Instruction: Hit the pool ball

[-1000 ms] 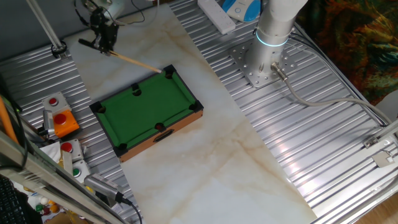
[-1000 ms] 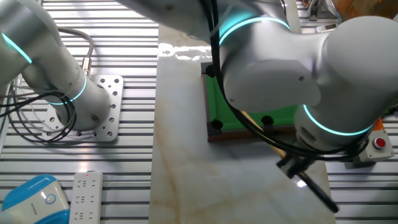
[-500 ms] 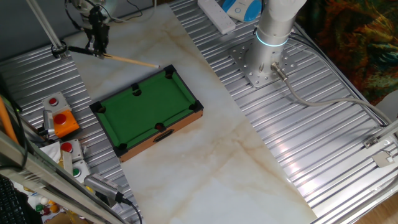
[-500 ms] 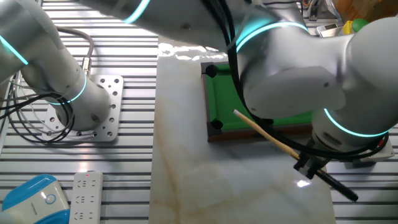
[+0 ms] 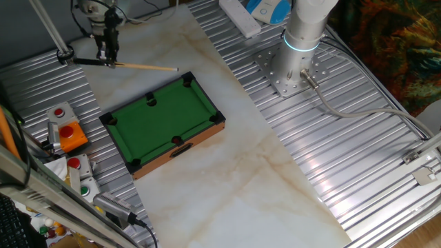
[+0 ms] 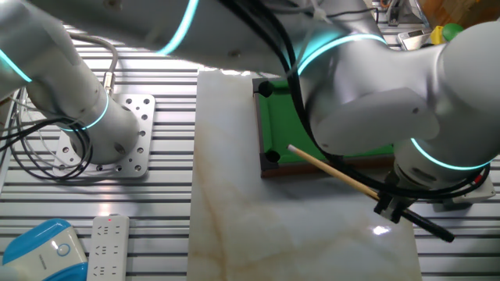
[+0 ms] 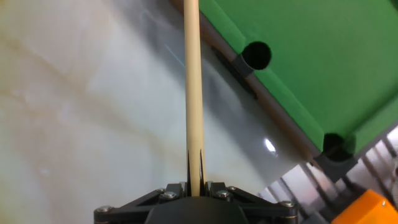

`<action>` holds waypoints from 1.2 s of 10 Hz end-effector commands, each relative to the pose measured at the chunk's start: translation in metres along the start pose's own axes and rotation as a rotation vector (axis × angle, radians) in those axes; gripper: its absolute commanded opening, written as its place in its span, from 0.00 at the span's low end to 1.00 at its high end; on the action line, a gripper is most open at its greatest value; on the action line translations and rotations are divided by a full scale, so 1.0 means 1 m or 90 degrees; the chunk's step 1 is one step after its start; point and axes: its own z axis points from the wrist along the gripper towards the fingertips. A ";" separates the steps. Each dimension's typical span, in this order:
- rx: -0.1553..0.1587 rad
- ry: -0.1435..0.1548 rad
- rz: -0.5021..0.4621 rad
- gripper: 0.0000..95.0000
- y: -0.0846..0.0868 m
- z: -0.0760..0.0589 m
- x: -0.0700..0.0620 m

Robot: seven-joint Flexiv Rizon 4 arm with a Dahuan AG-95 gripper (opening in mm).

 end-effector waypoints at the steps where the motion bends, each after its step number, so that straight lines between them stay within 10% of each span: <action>1: 0.004 -0.004 -0.038 0.00 -0.004 0.003 0.000; 12: 0.040 -0.015 -0.233 0.00 -0.024 0.016 -0.003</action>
